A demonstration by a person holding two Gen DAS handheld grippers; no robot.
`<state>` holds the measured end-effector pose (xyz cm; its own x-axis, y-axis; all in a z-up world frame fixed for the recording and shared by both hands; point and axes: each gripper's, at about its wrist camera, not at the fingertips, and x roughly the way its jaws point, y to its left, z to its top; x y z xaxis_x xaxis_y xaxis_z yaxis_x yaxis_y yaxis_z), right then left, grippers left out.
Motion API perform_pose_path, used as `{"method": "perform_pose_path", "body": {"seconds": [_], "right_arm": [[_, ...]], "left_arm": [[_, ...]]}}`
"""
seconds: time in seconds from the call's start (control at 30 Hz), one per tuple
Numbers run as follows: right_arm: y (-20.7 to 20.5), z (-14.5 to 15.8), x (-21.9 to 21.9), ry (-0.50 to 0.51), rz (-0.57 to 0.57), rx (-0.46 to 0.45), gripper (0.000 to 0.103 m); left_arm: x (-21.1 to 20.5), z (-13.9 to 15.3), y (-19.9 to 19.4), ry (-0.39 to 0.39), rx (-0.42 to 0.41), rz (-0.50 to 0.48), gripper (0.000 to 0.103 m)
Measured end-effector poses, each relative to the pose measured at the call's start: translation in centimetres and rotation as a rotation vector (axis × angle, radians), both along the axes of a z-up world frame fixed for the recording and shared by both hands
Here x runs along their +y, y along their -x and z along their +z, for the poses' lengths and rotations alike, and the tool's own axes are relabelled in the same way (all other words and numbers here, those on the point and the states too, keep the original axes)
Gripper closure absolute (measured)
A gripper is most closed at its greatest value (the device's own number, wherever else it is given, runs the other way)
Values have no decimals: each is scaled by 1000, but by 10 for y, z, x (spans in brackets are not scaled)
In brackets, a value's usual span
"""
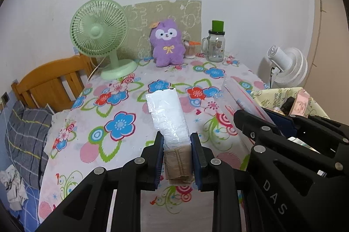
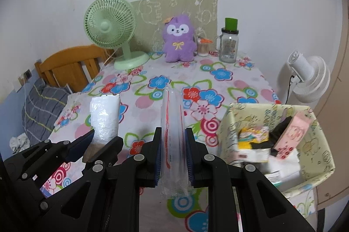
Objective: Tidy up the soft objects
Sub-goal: 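Carry the white roll and straw pack over the fabric basket with both tools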
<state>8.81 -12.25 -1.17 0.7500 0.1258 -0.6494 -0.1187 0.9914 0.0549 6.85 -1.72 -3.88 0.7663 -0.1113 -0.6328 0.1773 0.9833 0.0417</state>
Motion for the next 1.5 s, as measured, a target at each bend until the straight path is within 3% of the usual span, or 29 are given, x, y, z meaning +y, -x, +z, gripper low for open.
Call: {"method": "perform_pose_path", "body": {"seconds": [0.33, 0.87, 1.43, 1.5], "right_arm": [[9, 18, -44, -4, -45, -43, 81], [19, 23, -116, -11, -148, -77, 81], [5, 3, -177, -48, -236, -37, 81], [2, 0, -182, -46, -245, -28, 81]], "left_arm": [[-42, 17, 4, 3, -39, -38, 80], [-112, 22, 7, 26, -57, -144, 80], [-170, 0, -17, 26, -6, -239, 79], [-175, -4, -20, 29, 4, -247, 74]]}}
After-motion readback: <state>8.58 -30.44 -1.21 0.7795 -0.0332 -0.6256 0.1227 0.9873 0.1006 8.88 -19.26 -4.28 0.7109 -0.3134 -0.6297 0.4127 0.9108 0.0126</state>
